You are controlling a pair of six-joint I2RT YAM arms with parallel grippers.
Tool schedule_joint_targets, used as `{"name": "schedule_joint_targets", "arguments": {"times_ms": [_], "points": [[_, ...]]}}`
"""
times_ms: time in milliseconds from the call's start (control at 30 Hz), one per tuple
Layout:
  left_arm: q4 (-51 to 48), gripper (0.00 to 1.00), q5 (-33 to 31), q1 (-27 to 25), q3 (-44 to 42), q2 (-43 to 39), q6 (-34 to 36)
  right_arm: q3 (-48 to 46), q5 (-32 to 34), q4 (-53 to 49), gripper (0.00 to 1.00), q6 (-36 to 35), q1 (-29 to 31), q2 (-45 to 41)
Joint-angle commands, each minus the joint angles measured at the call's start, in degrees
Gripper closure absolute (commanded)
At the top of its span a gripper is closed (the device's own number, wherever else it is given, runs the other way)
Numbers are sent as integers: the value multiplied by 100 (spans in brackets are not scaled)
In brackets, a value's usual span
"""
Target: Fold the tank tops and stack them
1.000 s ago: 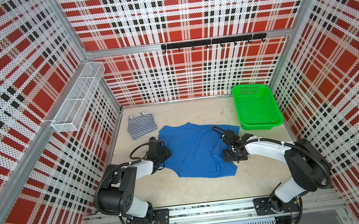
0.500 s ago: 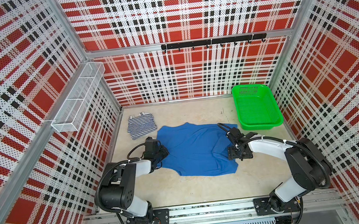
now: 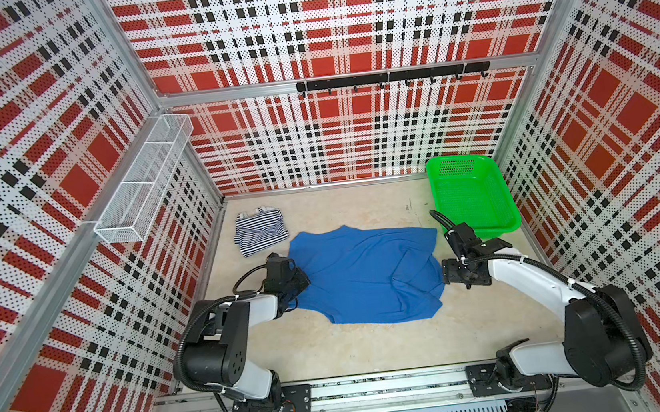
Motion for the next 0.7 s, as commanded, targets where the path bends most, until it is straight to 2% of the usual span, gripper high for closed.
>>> {"name": "schedule_joint_targets", "arguments": {"times_ms": [0, 133, 267, 467, 567, 667], "points": [[-434, 88, -193, 25, -188, -54, 73, 90, -360, 289, 14, 298, 283, 499], [-365, 88, -137, 60, -157, 11, 77, -15, -369, 563, 13, 351, 297, 939], [-308, 88, -66, 126, -102, 103, 68, -328, -150, 305, 10, 495, 231, 737], [-406, 89, -157, 191, -76, -23, 83, -811, -158, -136, 10, 269, -872, -294], [-623, 86, 42, 112, 46, -273, 102, -462, -564, -154, 10, 17, -894, -496], [-1189, 75, -17, -70, 419, -650, 165, -188, -1705, 228, 14, -555, -850, -537]]}}
